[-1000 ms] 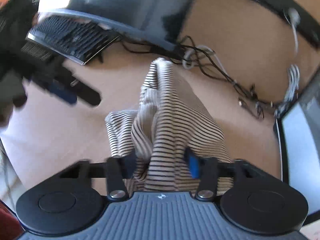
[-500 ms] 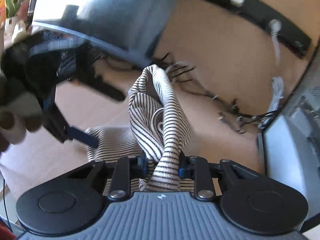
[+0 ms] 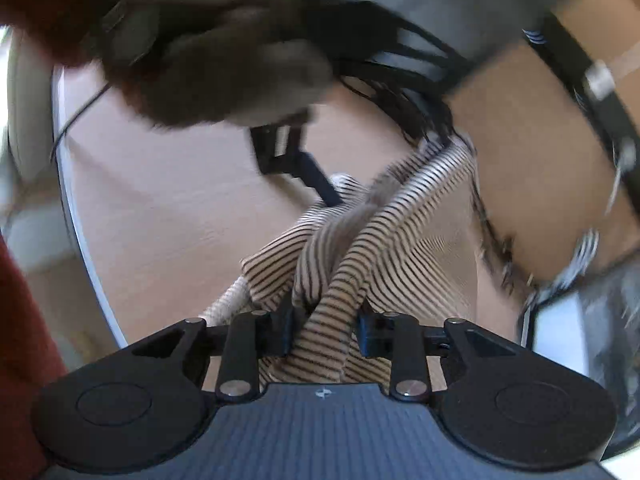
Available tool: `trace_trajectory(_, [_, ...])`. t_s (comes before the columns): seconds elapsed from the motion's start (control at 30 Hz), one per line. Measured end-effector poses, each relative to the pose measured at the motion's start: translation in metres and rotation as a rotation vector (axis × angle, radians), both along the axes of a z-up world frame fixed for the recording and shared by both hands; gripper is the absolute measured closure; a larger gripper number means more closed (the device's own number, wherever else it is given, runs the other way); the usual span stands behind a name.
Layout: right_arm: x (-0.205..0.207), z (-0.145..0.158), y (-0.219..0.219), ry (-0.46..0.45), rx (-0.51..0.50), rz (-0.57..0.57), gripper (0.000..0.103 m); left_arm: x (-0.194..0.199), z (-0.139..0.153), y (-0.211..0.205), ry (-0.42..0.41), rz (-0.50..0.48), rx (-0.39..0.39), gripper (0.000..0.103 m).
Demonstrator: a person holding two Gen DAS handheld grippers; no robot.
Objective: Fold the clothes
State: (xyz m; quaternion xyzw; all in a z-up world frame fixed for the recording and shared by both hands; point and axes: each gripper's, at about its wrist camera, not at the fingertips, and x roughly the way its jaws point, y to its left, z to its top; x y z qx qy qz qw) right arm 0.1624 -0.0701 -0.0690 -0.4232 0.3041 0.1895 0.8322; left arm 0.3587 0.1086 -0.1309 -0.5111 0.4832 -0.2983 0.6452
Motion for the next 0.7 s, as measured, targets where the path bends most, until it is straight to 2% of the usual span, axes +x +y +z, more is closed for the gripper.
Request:
trace_trajectory(0.03, [0.003, 0.001, 0.001, 0.009, 0.003, -0.006, 0.072, 0.001, 0.003, 0.003, 0.003, 0.004, 0.021, 0.002])
trace_trajectory(0.2, [0.008, 0.004, -0.002, 0.051, 0.003, 0.005, 0.069, 0.000, 0.066, 0.029, -0.201, 0.009, 0.102, 0.002])
trace_trajectory(0.27, [0.011, 0.004, -0.001, 0.060, -0.003, 0.008, 0.068, -0.003, 0.100, 0.021, -0.302, -0.028, 0.100, 0.002])
trace_trajectory(0.33, [0.015, 0.005, 0.000, 0.072, 0.001, 0.012, 0.068, -0.008, 0.120, 0.000, -0.354, -0.095, 0.074, 0.002])
trace_trajectory(0.4, [0.020, 0.006, 0.001, 0.077, 0.000, 0.019, 0.067, -0.010, 0.121, -0.025, -0.342, -0.167, 0.046, 0.002])
trace_trajectory(0.5, [0.013, 0.011, 0.000, 0.075, 0.018, 0.018, 0.065, -0.009, 0.102, -0.049, -0.304, -0.222, 0.131, 0.005])
trace_trajectory(0.53, [0.014, 0.015, -0.003, 0.081, 0.044, 0.013, 0.063, -0.007, 0.093, -0.048, -0.287, -0.222, 0.158, 0.015])
trace_trajectory(0.57, [0.014, 0.021, -0.010, 0.099, 0.091, 0.008, 0.056, -0.005, 0.085, -0.048, -0.271, -0.222, 0.184, 0.031])
trace_trajectory(0.6, [0.015, 0.033, -0.021, 0.135, 0.178, 0.001, 0.049, -0.002, 0.076, -0.047, -0.254, -0.221, 0.211, 0.038])
trace_trajectory(0.63, [0.017, 0.044, -0.033, 0.169, 0.270, -0.008, 0.047, 0.000, 0.068, -0.047, -0.238, -0.221, 0.238, 0.046])
trace_trajectory(0.67, [0.018, 0.057, -0.049, 0.195, 0.386, -0.032, 0.042, 0.002, 0.059, -0.046, -0.221, -0.220, 0.265, 0.048])
trace_trajectory(0.7, [0.020, 0.070, -0.064, 0.222, 0.502, -0.056, 0.035, 0.003, 0.056, -0.042, -0.215, -0.221, 0.251, 0.048])
